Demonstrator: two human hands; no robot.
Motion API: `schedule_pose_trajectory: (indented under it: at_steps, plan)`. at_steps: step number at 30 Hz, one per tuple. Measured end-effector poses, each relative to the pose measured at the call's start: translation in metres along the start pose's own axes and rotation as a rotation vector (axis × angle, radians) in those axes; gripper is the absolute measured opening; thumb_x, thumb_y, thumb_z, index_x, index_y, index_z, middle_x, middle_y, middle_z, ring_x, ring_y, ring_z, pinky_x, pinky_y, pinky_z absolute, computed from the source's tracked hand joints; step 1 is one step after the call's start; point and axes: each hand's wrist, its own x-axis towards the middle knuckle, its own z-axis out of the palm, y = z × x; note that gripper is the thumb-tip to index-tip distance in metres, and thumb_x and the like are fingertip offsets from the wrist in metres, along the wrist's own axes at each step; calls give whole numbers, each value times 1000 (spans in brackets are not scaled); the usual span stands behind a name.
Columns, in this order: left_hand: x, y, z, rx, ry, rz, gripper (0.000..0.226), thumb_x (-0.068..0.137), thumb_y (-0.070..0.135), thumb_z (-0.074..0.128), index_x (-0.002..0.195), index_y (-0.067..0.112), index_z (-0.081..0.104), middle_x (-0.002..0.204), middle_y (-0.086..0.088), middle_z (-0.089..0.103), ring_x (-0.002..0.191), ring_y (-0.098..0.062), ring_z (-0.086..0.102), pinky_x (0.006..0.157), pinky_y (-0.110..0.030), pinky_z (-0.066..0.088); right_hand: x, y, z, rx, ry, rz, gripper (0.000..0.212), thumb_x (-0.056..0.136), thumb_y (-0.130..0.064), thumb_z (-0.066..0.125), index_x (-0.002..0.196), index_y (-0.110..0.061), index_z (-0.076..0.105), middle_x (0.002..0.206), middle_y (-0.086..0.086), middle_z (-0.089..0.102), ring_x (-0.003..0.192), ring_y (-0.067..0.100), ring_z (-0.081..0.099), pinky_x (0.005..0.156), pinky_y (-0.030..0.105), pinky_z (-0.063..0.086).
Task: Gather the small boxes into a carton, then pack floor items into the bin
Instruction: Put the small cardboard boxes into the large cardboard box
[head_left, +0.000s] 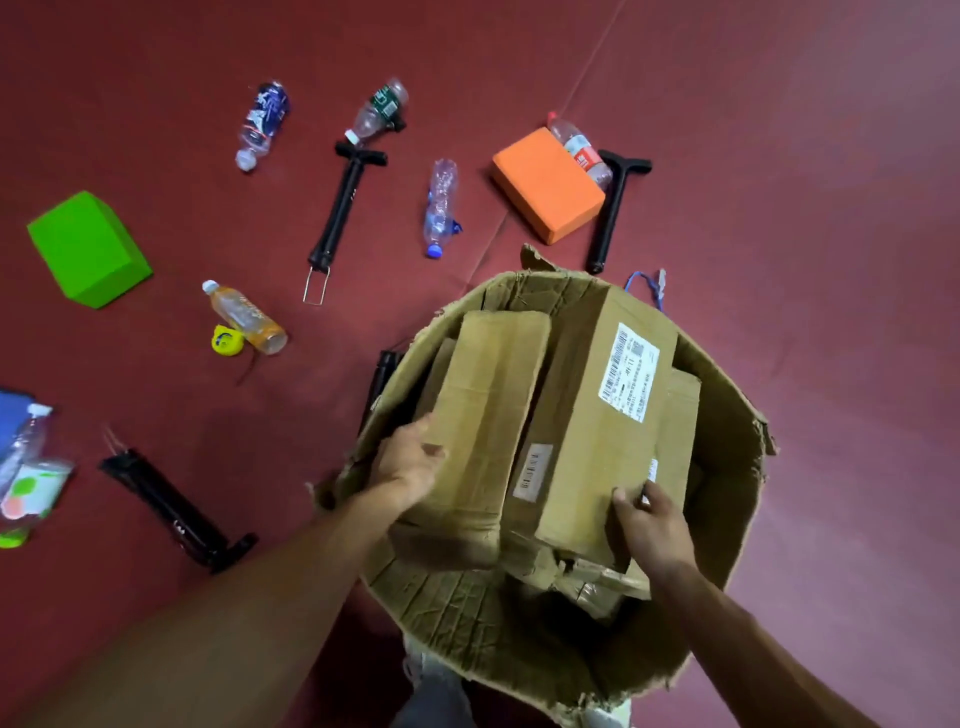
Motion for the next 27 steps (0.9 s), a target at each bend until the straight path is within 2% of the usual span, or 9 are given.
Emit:
schedule_pose_trajectory:
  at_steps: [2, 5, 7, 10, 13, 17, 20, 25, 27]
  plan:
    - [12, 4, 9, 51, -43, 69, 54, 93, 13, 55, 145, 20, 40, 138, -9, 52, 126, -27, 50, 109, -34, 38, 13, 8, 6, -43, 48, 43, 20, 93, -30, 54, 100, -14, 63, 107, 14, 68, 97, 33, 63, 87, 45, 53]
    - [24, 16, 16, 135, -38, 105, 52, 97, 12, 47, 147, 14, 34, 146, -15, 43, 134, -31, 40, 109, -34, 33, 23, 17, 3, -40, 53, 81, 44, 88, -36, 60, 129, -22, 55, 119, 8, 66, 107, 33, 63, 94, 52, 50]
    - [24, 16, 14, 133, 7, 82, 52, 97, 11, 46, 147, 15, 33, 149, -12, 39, 137, -30, 37, 111, -34, 31, 21, 14, -2, -20, 56, 82, 54, 86, -35, 64, 136, -25, 49, 119, 7, 65, 109, 30, 62, 96, 52, 48]
    - [18, 11, 4, 82, 48, 53, 50, 95, 16, 54, 143, 14, 42, 143, -12, 46, 130, -29, 45, 109, -34, 36, 9, 7, -17, -13, 52, 77, 53, 84, -33, 68, 133, -20, 52, 121, 7, 62, 110, 27, 60, 99, 48, 47]
    - [2, 5, -17, 91, 44, 51, 46, 95, 19, 54, 140, 13, 46, 142, -11, 49, 128, -28, 48, 104, -32, 38, -2, 14, -36, -46, 78, 111, 51, 84, -29, 69, 130, -14, 54, 119, 4, 62, 101, 24, 61, 91, 40, 50]
    - [-10, -16, -42, 83, 58, 37, 43, 96, 17, 52, 138, 9, 48, 143, -11, 49, 131, -28, 46, 105, -32, 35, -7, 38, -59, -117, 196, 157, 43, 86, -21, 64, 127, -11, 56, 120, 14, 64, 105, 31, 61, 93, 46, 50]
    - [-5, -38, -51, 70, 131, 3, 36, 93, 15, 57, 128, 7, 58, 131, -13, 60, 121, -30, 54, 100, -35, 40, 5, 62, -68, -143, 272, 159, 44, 88, -20, 61, 129, -6, 51, 121, 19, 60, 105, 35, 60, 90, 45, 51]
    - [26, -67, -52, -26, 274, -57, 45, 90, 28, 58, 132, 14, 53, 134, -10, 55, 122, -30, 52, 103, -37, 41, 42, 97, -64, -169, 413, 139, 55, 94, -34, 52, 135, 0, 39, 129, 28, 48, 120, 43, 47, 99, 51, 41]
    - [42, -71, -44, -137, 267, -90, 49, 91, 36, 57, 136, 17, 51, 137, -7, 54, 123, -28, 53, 104, -39, 42, 62, 114, -57, -127, 434, 109, 64, 89, -60, 44, 126, -8, 45, 115, 22, 55, 104, 36, 55, 81, 48, 45]
